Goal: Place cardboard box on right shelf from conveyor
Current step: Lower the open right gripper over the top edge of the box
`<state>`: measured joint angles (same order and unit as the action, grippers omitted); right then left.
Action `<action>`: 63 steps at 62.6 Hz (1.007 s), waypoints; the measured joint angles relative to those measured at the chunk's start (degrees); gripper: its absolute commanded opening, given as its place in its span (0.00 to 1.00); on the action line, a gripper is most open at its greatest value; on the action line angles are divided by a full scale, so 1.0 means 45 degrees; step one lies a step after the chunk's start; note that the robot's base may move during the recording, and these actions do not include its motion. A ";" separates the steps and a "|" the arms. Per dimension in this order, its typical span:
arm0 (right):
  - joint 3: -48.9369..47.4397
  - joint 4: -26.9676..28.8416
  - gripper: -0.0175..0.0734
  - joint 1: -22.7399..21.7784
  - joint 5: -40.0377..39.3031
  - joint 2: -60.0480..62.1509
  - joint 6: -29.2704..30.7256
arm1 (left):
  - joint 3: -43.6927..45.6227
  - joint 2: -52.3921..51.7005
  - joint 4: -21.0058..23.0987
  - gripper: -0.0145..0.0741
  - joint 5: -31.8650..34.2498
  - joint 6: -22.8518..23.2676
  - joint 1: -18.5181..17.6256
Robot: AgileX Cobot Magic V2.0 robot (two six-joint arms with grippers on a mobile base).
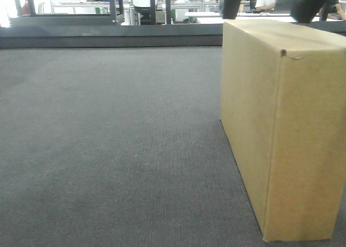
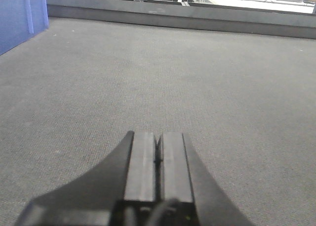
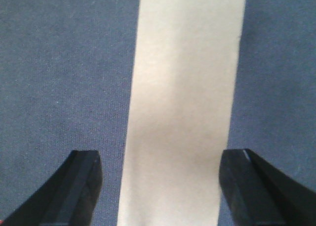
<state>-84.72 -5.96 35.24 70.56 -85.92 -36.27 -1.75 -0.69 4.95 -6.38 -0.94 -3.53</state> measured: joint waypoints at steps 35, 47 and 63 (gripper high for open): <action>0.0000 -0.0548 0.84 0.0000 0.0090 -0.0078 -0.0495 | 0.0000 0.0000 0.0000 0.03 0.0000 0.0000 0.0000; 0.0000 -0.0548 0.84 0.0000 0.0108 -0.0078 -0.0671 | 0.0000 0.0000 0.0000 0.03 0.0000 0.0000 0.0000; 0.0000 -0.0548 0.84 0.0034 0.0108 -0.0078 -0.0671 | 0.0000 0.0000 0.0000 0.03 0.0000 0.0000 0.0000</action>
<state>-84.72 -8.43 35.40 71.05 -86.27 -39.29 -1.75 -0.69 4.95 -6.38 -0.94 -3.53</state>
